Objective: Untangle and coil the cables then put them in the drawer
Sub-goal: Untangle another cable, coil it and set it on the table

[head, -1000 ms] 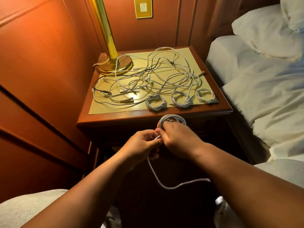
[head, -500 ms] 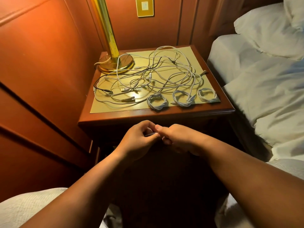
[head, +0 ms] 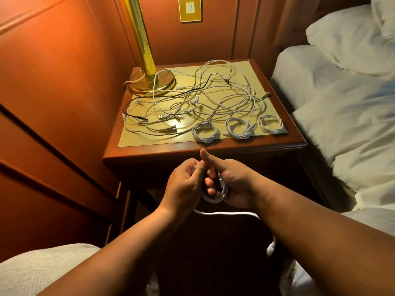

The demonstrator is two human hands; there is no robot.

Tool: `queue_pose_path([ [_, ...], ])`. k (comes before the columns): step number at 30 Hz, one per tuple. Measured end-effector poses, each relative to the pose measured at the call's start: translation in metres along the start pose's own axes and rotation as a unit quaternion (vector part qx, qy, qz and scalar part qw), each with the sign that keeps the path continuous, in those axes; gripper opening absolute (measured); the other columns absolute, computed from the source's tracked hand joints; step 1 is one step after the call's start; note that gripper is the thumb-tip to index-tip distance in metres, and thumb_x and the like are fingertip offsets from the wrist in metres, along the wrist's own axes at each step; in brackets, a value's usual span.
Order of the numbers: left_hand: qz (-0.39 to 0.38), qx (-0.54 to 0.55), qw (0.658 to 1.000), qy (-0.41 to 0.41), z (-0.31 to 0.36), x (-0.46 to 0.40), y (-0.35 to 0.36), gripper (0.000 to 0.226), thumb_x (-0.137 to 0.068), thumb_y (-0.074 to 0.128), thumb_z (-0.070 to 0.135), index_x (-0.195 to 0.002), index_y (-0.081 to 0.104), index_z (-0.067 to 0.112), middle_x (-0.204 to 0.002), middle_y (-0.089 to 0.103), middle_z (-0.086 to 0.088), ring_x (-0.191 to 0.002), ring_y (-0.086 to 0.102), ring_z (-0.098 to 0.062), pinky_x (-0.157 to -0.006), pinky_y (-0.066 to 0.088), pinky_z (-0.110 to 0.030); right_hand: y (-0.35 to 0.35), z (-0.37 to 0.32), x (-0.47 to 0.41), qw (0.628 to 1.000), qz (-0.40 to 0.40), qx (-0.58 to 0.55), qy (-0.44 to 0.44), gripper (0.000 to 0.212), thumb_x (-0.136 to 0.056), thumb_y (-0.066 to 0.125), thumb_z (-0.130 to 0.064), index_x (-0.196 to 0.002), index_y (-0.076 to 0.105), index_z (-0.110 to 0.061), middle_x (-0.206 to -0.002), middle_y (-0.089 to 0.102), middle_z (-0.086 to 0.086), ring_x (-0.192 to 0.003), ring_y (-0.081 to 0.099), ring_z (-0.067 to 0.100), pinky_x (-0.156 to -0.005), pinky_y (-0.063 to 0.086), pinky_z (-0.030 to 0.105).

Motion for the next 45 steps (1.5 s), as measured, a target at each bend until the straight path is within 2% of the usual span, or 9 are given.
queue_pose_path([
  [5,0.086,-0.035,0.995,0.042,0.002,-0.001,-0.006,0.039,-0.088,0.060,0.051,-0.075,0.063,0.015,-0.072,0.067,-0.010,-0.067,0.063,-0.033,-0.064,0.053,-0.057,0.006,0.002,-0.006,0.997,0.031,-0.061,-0.021,0.046,-0.074,0.066,-0.056,-0.073,0.060,-0.010,-0.054,0.044,-0.001,-0.049,0.049,0.014,-0.047,0.046,0.023],
  [9,0.113,0.017,0.993,0.029,0.004,-0.006,-0.014,0.039,-0.088,0.063,0.052,-0.081,0.067,0.013,-0.077,0.070,-0.014,-0.074,0.065,-0.043,-0.069,0.054,-0.061,0.008,-0.001,-0.007,0.987,-0.028,-0.161,-0.007,0.041,-0.100,0.043,-0.043,-0.079,0.058,-0.011,-0.059,0.045,-0.001,-0.055,0.047,0.013,-0.062,0.043,0.023],
  [15,0.025,0.133,0.990,-0.046,0.010,-0.007,-0.006,0.046,-0.099,0.050,0.036,-0.103,0.059,-0.009,-0.088,0.064,-0.016,-0.081,0.058,-0.029,-0.072,0.049,-0.040,0.004,-0.001,-0.006,0.987,-0.005,-0.160,-0.018,0.038,-0.105,0.037,-0.035,-0.077,0.053,-0.014,-0.057,0.035,-0.004,-0.046,0.031,0.008,-0.052,0.030,0.020],
  [19,-0.017,0.135,0.987,-0.087,0.010,-0.010,-0.009,0.028,-0.097,0.053,0.032,-0.098,0.068,0.007,-0.084,0.061,-0.010,-0.078,0.052,-0.026,-0.065,0.041,-0.034,-0.007,-0.001,-0.009,0.985,0.030,-0.168,-0.033,0.038,-0.099,0.042,-0.034,-0.066,0.051,-0.017,-0.051,0.032,-0.006,-0.040,0.026,0.009,-0.059,0.030,0.025],
  [22,0.021,0.132,0.987,-0.087,0.007,-0.011,-0.010,0.014,-0.091,0.068,0.024,-0.095,0.070,0.010,-0.084,0.069,-0.008,-0.079,0.060,-0.023,-0.072,0.048,-0.033,-0.010,-0.002,-0.006,0.986,0.036,-0.160,-0.030,0.036,-0.097,0.040,-0.031,-0.063,0.045,-0.018,-0.049,0.029,-0.006,-0.037,0.021,0.008,-0.038,0.020,0.020],
  [25,0.074,0.119,0.988,-0.066,0.008,-0.011,-0.015,0.011,-0.083,0.075,0.018,-0.082,0.067,0.011,-0.074,0.068,-0.004,-0.068,0.062,-0.009,-0.062,0.049,-0.018,-0.008,-0.001,-0.004,0.984,0.013,-0.173,-0.033,0.036,-0.098,0.039,-0.031,-0.065,0.045,-0.018,-0.051,0.028,-0.006,-0.038,0.021,0.007,-0.037,0.018,0.020],
  [30,0.066,0.145,0.985,-0.067,0.009,-0.006,-0.008,0.024,-0.092,0.066,0.023,-0.099,0.069,0.000,-0.093,0.071,-0.021,-0.083,0.067,-0.027,-0.081,0.055,-0.040,-0.006,-0.003,-0.003,0.979,0.026,-0.189,-0.065,0.039,-0.101,0.038,-0.033,-0.066,0.047,-0.018,-0.056,0.026,-0.005,-0.041,0.022,0.008,-0.041,0.021,0.021],
  [40,-0.007,0.227,0.965,-0.130,0.010,-0.001,0.000,0.030,-0.092,0.059,0.028,-0.116,0.065,0.011,-0.099,0.068,-0.014,-0.097,0.066,-0.029,-0.095,0.051,-0.044,-0.007,-0.006,-0.003,0.973,0.042,-0.184,-0.130,0.037,-0.105,0.037,-0.036,-0.078,0.050,-0.014,-0.055,0.041,-0.004,-0.048,0.034,0.009,-0.062,0.030,0.025],
  [45,-0.028,0.233,0.961,-0.146,0.009,-0.001,-0.001,0.037,-0.086,0.066,0.034,-0.119,0.062,0.017,-0.104,0.066,-0.016,-0.098,0.065,-0.033,-0.093,0.049,-0.046,-0.002,-0.010,-0.001,0.974,0.039,-0.170,-0.144,0.038,-0.106,0.033,-0.035,-0.079,0.048,-0.013,-0.054,0.041,-0.004,-0.045,0.037,0.008,-0.045,0.041,0.020],
])
Point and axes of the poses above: each hand's wrist, its own x-axis away from the middle knuckle, its own y-axis out of the palm, z = x × y, the point moved 2 cm from there along -x, towards the middle knuckle
